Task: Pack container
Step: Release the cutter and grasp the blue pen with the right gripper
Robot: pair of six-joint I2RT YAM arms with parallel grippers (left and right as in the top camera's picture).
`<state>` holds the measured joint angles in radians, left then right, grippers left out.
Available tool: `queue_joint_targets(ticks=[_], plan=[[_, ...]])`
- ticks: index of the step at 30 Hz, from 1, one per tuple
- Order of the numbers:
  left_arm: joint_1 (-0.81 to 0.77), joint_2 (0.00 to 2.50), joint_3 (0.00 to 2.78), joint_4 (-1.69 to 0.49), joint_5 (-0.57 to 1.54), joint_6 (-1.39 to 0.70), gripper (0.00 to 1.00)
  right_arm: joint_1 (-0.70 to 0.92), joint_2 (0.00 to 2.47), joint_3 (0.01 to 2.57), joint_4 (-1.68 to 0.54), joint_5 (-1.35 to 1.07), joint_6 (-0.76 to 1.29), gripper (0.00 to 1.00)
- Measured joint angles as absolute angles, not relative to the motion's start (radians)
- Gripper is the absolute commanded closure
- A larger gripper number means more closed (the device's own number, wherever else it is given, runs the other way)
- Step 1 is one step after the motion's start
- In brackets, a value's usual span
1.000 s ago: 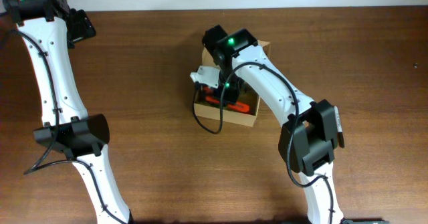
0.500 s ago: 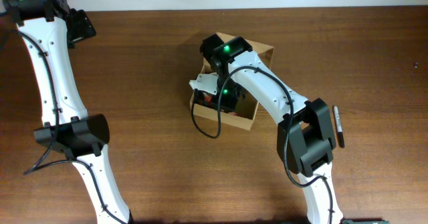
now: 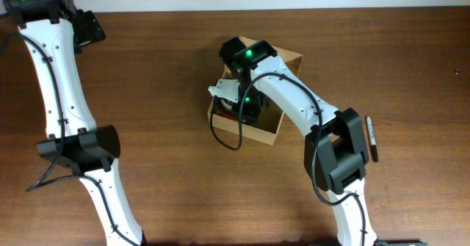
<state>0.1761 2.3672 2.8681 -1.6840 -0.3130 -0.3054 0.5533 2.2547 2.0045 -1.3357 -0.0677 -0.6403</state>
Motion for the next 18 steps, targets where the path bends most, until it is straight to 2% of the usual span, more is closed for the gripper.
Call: queue_joint_targets(ticks=[5,9,12,15,18], plan=[[0.176,2.367,2.868,-1.684,-0.313,-0.305,0.00,0.545,2.128,2.004,-1.333,0.018,-0.571,0.32],[0.176,2.367,2.868,-1.684,-0.313,-0.305,0.00,0.477,1.882,2.002,-1.289,0.050,-0.506,0.31],[0.176,2.367,2.868,-1.684,-0.313,-0.305,0.00,0.347,1.668,1.954,-1.218,0.065,-0.461,0.28],[0.176,2.367,2.868,-1.684,-0.313,-0.305,0.00,0.165,1.471,1.800,-1.135,0.086,-0.416,0.28],[0.176,2.367,2.868,-1.684,-0.313,-0.305,0.00,0.020,1.386,1.643,-1.105,0.095,-0.337,0.32]])
